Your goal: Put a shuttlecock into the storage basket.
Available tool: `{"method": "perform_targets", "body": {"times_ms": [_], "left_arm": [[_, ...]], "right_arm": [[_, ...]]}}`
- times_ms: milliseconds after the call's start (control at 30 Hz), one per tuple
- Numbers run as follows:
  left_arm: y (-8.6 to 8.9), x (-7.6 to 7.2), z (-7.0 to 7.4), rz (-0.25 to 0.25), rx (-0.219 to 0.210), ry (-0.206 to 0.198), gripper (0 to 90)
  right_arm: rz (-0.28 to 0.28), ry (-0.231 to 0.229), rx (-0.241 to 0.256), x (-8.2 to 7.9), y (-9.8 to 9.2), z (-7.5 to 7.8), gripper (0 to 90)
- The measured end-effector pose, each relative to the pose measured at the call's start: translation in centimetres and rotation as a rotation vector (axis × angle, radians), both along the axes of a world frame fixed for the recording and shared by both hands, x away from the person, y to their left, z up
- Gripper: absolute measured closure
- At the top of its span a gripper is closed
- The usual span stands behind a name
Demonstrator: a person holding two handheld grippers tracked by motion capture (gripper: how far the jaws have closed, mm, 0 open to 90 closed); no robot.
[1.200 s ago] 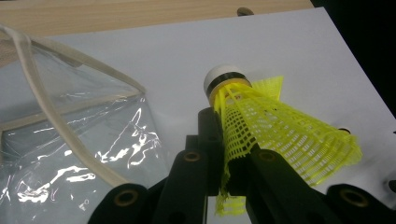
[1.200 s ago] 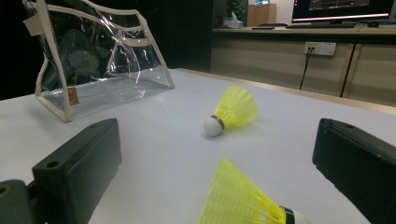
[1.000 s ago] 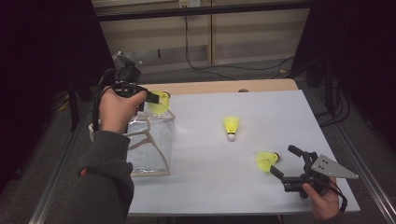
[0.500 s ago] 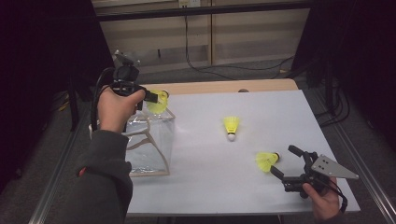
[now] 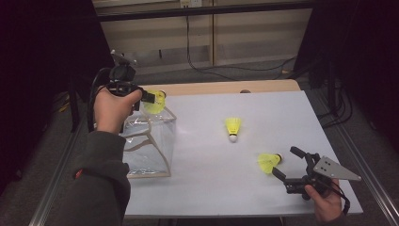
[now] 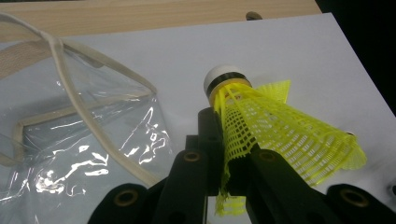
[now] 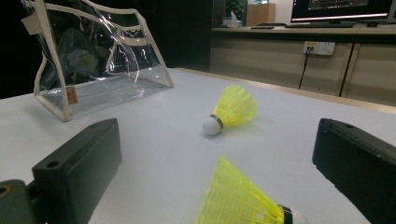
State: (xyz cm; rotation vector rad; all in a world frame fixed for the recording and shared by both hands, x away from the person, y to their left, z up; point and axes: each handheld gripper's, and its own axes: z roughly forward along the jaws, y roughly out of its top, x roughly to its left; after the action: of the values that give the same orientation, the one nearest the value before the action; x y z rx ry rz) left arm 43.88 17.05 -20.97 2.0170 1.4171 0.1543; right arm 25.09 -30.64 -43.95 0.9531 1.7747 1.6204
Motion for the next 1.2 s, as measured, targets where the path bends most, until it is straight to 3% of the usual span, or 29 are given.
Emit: {"method": "perform_targets", "body": {"times_ms": [400, 1200], "left_arm": [[0.8, 0.0, 0.4, 0.009, 0.001, -0.003, 88.1], [2.9, 0.1, 0.6, 0.074, 0.002, -0.007, 88.0]], "right_arm": [[0.001, -0.001, 0.0, 0.0, 0.0, 0.0, 1.0], [0.002, -0.003, 0.0, 0.0, 0.1, 0.1, 1.0]]}}
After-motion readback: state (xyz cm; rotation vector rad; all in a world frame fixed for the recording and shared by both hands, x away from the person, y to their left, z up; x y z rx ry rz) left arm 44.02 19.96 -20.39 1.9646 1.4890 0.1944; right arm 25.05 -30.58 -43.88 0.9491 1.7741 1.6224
